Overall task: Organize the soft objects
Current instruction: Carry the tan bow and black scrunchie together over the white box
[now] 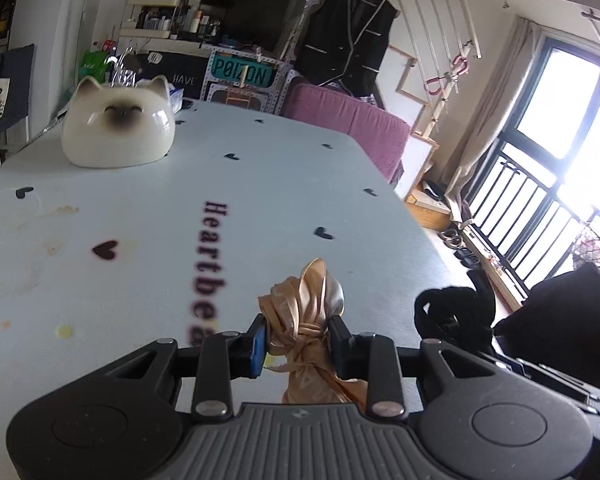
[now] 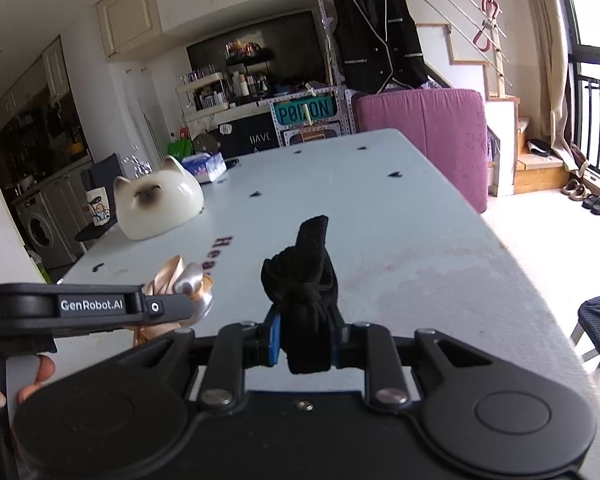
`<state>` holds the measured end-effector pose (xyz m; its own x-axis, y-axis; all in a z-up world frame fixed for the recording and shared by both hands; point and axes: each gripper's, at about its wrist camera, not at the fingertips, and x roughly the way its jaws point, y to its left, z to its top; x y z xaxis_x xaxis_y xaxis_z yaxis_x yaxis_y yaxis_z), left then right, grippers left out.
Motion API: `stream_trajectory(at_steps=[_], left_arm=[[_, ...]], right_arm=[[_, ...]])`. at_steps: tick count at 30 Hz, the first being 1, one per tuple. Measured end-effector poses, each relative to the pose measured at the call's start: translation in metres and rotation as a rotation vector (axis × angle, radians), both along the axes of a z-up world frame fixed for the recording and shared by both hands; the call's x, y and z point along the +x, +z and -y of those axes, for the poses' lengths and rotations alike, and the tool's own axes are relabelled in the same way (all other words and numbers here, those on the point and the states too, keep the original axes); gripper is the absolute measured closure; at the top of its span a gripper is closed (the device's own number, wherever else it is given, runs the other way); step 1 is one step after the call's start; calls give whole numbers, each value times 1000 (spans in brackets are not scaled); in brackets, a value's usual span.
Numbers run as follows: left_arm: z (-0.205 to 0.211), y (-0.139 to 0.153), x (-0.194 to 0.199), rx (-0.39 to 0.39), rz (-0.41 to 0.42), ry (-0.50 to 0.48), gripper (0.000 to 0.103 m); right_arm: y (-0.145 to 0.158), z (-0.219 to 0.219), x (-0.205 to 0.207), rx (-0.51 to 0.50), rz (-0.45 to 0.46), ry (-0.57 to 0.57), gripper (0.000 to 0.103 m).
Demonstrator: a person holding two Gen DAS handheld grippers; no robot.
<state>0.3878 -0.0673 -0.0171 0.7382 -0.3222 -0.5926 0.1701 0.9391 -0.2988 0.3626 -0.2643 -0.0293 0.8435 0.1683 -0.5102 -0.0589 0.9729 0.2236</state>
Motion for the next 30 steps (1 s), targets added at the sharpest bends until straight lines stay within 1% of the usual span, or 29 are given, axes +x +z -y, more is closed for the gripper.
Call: stream_trajectory(at_steps=[8,14,23,30], left_arm=[[-4,38,-52,4,46,-1,70],[-10,60,-95,26,65,-23,70],[-20,78,-157,50,88,-74,70],[-34,86,-195,60,104,-109,70]], right_arm=[[40,2,-43,-15,36,2,80],[60,-4,-81,-24,42,25,80],[81,-11,-143,-38,67,40,79],[92,-18,-179,-30,87,56,79]])
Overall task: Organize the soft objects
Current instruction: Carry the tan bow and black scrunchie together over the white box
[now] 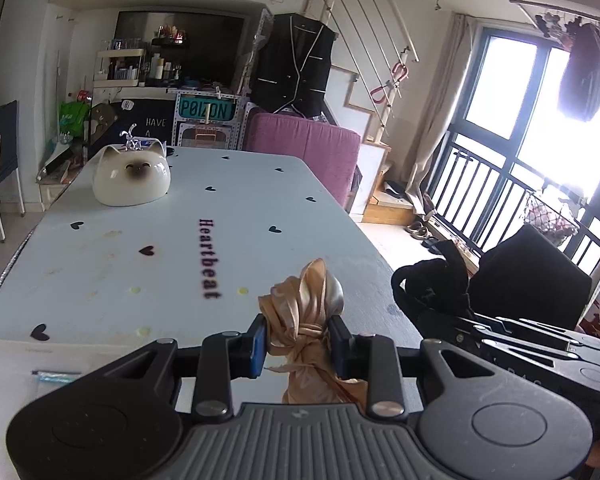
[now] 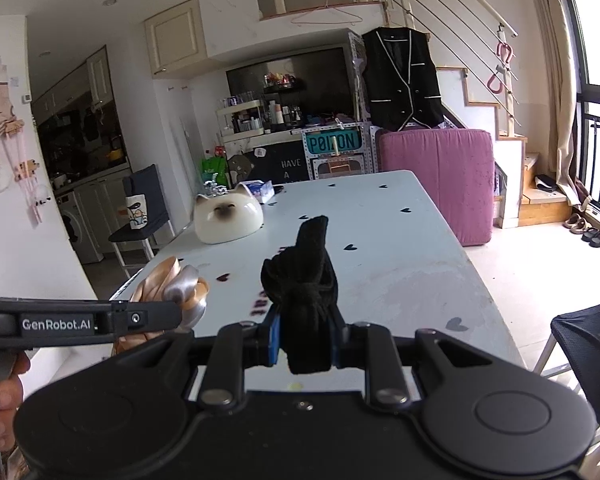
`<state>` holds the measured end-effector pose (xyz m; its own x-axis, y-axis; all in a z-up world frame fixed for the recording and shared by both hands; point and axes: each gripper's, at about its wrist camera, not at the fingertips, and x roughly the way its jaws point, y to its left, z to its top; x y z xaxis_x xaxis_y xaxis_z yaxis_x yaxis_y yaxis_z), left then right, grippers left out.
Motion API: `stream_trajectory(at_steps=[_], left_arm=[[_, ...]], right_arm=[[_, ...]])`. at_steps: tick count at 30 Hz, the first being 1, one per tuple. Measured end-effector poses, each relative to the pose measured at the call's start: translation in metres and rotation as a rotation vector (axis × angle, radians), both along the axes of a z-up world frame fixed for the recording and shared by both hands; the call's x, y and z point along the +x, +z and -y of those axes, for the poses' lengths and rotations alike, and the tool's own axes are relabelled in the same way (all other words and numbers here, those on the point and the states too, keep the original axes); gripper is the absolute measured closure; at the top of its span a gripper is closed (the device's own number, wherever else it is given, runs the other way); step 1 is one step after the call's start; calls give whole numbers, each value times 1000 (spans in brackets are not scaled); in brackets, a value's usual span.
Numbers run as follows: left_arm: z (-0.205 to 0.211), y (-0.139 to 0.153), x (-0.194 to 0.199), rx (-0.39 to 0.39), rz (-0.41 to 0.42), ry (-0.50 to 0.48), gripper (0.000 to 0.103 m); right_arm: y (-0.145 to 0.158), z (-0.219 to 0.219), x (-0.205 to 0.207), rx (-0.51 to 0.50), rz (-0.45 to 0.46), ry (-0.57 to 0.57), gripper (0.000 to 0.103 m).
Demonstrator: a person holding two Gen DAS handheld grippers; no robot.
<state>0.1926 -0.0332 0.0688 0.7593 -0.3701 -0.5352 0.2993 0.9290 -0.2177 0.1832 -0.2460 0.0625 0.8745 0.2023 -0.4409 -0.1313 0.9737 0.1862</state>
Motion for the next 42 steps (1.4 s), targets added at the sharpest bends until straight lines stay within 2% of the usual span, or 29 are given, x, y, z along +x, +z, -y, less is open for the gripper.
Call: stream_trajectory(at_steps=[12,26,34,42], left_arm=[[-46,0,-40,11,3,-11,70],[-125,-10,-64,72,3,82,70],[-154,-40,-69,85,-75,92,69],[-162,-79,-68,103,-182,58,69]], right_arm=[[-3,-17,-39,46,-18,54,79],[-10,-68,-54,103,-32,199,79],[-27,-116,-52,120,-111,304,79],[-51,-156,-51,110,-203,368,79]])
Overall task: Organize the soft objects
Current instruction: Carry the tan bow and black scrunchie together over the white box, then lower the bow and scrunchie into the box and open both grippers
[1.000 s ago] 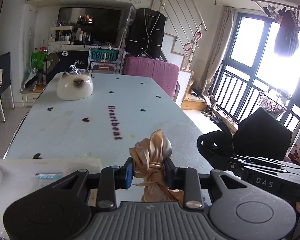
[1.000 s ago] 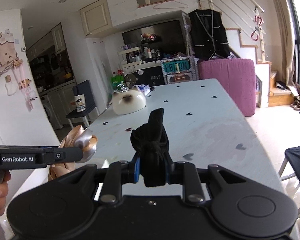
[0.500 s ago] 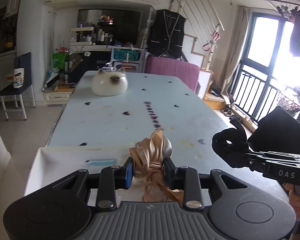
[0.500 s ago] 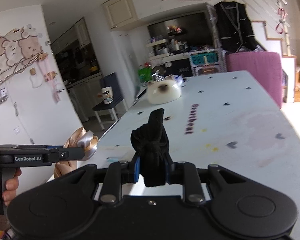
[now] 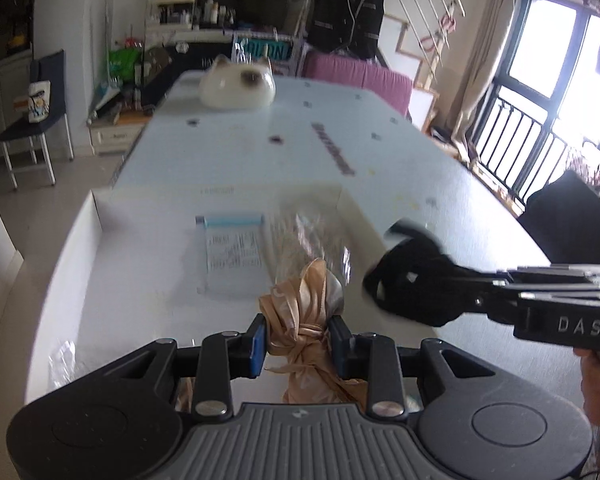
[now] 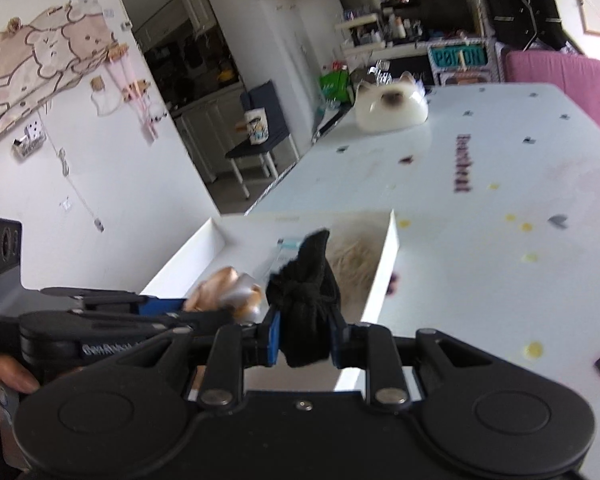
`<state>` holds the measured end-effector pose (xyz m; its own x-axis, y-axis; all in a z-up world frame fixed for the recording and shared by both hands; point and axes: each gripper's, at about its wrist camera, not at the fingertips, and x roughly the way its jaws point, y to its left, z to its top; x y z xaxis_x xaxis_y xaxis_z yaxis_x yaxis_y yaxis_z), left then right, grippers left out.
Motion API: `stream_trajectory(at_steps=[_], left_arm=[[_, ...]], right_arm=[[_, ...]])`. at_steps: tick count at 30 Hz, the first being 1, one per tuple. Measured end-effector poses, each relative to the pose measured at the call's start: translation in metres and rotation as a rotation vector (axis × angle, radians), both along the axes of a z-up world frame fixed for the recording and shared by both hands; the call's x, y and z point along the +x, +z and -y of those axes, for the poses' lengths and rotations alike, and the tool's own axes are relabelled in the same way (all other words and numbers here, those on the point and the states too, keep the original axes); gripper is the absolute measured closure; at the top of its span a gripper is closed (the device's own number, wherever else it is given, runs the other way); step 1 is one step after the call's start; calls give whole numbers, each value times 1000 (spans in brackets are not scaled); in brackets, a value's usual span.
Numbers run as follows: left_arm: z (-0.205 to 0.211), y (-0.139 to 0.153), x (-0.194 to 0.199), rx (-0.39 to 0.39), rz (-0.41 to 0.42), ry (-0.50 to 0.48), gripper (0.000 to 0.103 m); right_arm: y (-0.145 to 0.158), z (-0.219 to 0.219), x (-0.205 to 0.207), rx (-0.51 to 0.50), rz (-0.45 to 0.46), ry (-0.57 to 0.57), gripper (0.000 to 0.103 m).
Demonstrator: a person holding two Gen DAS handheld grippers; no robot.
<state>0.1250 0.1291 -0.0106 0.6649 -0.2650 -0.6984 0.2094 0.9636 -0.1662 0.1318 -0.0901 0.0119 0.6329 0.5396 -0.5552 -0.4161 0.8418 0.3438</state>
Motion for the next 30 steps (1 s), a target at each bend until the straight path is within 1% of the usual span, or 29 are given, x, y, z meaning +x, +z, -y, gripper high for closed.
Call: stream_trajectory(at_steps=[5,8,12,15,19,22,23,24,25,27,30], left_arm=[[0,-25,6,7,-52,-2,69],[-1,-33,12,20,-64,11,69],[-4,-36,16,33,-52,31,69],[-6,-33,18,43,-39,37,69],[-9,-33,18,44,-31,36,69],[-9,-35,18,36,-35,34,69],[-9,-36,18,35,-35,32,69],[-8,-37,18,35,-34,30,67],[-8,-37,18,34,-33,29,67],[-9,-37,17,28,-33,28,65],[-10,-36,16,20,-32,29,59]], right_arm=[[-12,-12,1,-8,-50,15,80],[-16,-16,3,-15,-58,18,80],[-17,-21,5,-22,-65,22,83],[-9,-26,8,-23,-54,42,83],[2,-34,8,-91,-28,91,83],[0,-39,13,-142,-47,118,82],[-3,-41,15,-155,-55,115,80],[-6,-43,16,-160,-61,115,75],[-8,-45,17,-160,-70,117,64],[-10,-48,18,-159,-71,101,48],[-12,-50,17,-163,-61,83,48]])
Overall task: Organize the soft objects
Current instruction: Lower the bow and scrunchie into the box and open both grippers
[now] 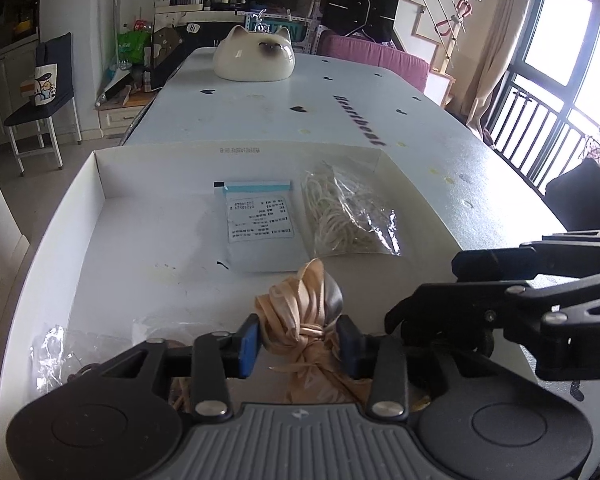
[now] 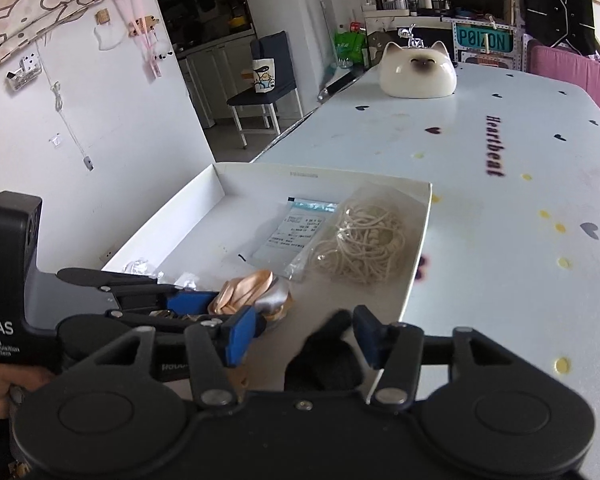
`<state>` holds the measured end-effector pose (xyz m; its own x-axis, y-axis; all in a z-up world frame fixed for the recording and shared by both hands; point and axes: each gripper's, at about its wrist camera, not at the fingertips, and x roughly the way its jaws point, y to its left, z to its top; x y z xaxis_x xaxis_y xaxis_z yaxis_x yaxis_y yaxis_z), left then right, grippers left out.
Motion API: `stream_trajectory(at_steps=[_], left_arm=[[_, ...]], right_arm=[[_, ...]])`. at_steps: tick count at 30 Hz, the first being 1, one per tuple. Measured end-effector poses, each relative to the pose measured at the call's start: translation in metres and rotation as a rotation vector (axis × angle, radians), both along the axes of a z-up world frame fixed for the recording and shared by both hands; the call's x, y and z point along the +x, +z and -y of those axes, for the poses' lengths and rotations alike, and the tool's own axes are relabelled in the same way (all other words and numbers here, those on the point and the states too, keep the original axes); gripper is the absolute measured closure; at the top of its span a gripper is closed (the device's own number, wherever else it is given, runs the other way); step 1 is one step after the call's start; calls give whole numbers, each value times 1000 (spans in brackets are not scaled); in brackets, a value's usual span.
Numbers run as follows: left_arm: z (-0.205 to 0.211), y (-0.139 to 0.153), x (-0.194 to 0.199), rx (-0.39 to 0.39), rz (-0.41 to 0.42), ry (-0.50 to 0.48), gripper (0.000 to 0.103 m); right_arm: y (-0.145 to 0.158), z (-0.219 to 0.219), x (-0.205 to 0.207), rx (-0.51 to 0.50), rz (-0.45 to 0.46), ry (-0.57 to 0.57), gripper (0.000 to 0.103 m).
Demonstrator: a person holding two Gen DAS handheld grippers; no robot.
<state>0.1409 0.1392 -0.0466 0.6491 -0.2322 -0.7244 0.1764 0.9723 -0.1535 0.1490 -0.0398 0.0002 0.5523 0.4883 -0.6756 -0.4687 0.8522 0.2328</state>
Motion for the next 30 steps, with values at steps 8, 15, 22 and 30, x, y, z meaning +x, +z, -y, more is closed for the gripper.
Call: stream_trajectory(at_steps=[8,15,22,30], left_arm=[[-2,4,-4,-9,7,-4,56],[-4,14,-12,-26,36,-10,56],[-4,16,-13,-37,42,-28,59],[-1,10,-14,-20,26,-39,64]], right_arm=[[1,5,1,18,2,-18,44],[12,19,-7,54,39,-30,59],[6,18,-19,3,27,60,95],[-6,-8,3,-30,23,58,96]])
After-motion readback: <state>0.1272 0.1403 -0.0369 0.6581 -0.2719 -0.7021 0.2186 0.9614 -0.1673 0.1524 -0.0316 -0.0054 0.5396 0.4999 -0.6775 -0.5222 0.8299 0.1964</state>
